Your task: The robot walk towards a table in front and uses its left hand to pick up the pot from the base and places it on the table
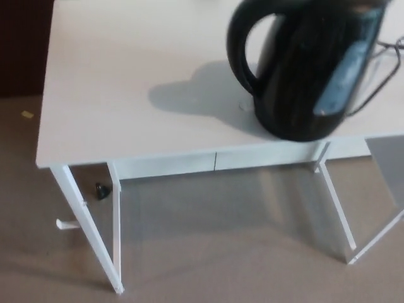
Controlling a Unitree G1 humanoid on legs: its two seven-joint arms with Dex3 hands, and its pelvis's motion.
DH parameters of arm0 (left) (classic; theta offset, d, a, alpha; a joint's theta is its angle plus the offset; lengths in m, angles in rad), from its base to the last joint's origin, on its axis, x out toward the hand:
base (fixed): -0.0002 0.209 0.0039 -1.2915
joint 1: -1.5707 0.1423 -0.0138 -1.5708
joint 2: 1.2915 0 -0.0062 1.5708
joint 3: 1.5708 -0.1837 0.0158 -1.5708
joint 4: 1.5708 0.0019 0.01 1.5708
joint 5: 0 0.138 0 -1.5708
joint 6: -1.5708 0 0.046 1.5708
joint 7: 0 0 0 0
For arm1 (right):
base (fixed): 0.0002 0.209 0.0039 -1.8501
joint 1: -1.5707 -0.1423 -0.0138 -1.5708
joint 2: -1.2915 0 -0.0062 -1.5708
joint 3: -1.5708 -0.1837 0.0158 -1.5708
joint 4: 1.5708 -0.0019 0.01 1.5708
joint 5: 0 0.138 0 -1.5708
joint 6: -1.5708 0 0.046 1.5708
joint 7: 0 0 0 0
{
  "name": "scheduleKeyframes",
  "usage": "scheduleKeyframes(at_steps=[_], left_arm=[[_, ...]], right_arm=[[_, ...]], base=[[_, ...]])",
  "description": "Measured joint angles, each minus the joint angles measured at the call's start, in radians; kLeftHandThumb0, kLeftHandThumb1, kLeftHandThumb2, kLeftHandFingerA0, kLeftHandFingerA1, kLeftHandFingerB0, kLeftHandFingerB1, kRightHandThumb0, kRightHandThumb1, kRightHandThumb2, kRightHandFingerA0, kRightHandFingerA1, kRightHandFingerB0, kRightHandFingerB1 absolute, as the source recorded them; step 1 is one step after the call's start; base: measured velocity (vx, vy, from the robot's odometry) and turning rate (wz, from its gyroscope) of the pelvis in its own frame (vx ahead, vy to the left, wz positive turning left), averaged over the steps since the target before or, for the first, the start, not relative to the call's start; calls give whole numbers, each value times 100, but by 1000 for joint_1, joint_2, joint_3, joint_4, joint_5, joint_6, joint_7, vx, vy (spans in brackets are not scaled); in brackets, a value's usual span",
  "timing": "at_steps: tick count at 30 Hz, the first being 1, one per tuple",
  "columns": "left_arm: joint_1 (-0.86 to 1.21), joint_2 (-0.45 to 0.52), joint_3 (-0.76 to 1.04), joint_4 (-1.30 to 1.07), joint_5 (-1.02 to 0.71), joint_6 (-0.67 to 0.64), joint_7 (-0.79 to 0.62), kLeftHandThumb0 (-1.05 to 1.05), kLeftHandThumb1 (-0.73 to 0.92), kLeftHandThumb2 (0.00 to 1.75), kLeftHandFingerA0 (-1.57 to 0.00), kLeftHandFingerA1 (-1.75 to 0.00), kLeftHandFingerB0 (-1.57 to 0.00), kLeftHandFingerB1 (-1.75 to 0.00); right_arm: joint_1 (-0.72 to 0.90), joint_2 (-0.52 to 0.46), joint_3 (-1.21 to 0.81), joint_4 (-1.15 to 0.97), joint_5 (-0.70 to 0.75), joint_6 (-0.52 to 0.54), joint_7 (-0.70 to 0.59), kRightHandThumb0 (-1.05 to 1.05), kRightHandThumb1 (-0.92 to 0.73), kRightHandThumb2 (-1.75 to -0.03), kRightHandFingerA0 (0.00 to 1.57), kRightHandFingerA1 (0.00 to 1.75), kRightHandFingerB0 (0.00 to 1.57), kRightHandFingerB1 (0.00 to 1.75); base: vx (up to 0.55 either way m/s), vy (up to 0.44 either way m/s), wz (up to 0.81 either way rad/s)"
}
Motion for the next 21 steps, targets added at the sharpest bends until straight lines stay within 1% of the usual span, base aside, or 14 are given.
scheduleKeyframes(at_steps=[3, 4, 9, 10, 11, 15, 16, 21], left_arm=[[2, 0, 0, 1, 0, 0, 0, -29, 41, 53, -63, -41, -49, -36], [5, 0, 0, 1, 0, 0, 0, -29, 42, 53, -63, -41, -48, -36], [7, -2, 4, 4, -2, 0, -3, -27, 42, 53, -63, -42, -49, -36], [8, -6, 6, 5, -4, 0, -4, -27, 42, 53, -63, -42, -49, -36], [6, -8, 8, 8, -6, 0, -6, -36, 36, 62, -59, -49, -45, -43], [-1, -13, 5, 11, -7, 0, -11, -36, 37, 62, -59, -48, -44, -43], [-1, -13, 5, 10, -7, 0, -11, -36, 36, 62, -61, -49, -45, -43], [-4, -13, 4, 11, -7, 0, -11, -35, 37, 61, -63, -49, -46, -43]], right_arm=[[0, 0, 0, 1, 0, -3, -1, -50, -36, -67, 69, 52, 43, 46], [0, 0, 0, 1, 1, -6, -1, -53, -36, -68, 69, 52, 42, 45], [-4, 0, 0, 4, 0, -6, -3, -51, -37, -67, 69, 52, 42, 45], [-6, 3, 1, 8, 0, -4, -4, -51, -37, -67, 69, 52, 42, 45], [-9, 3, 1, 6, 0, -8, -4, -52, -37, -68, 69, 52, 41, 45], [-14, -12, -1, 11, 1, -8, -6, -50, -37, -67, 68, 52, 41, 46], [-14, -12, -1, 12, 1, -8, -6, -53, -36, -68, 70, 52, 42, 46], [-18, -12, 1, 19, 1, -8, -7, -53, -37, -69, 69, 52, 42, 46]], base=[[134, -35, 9], [127, -97, 6], [93, -189, 6], [196, -152, -37], [187, -117, 27], [103, -142, -5], [68, -96, -6], [38, -41, -6]])
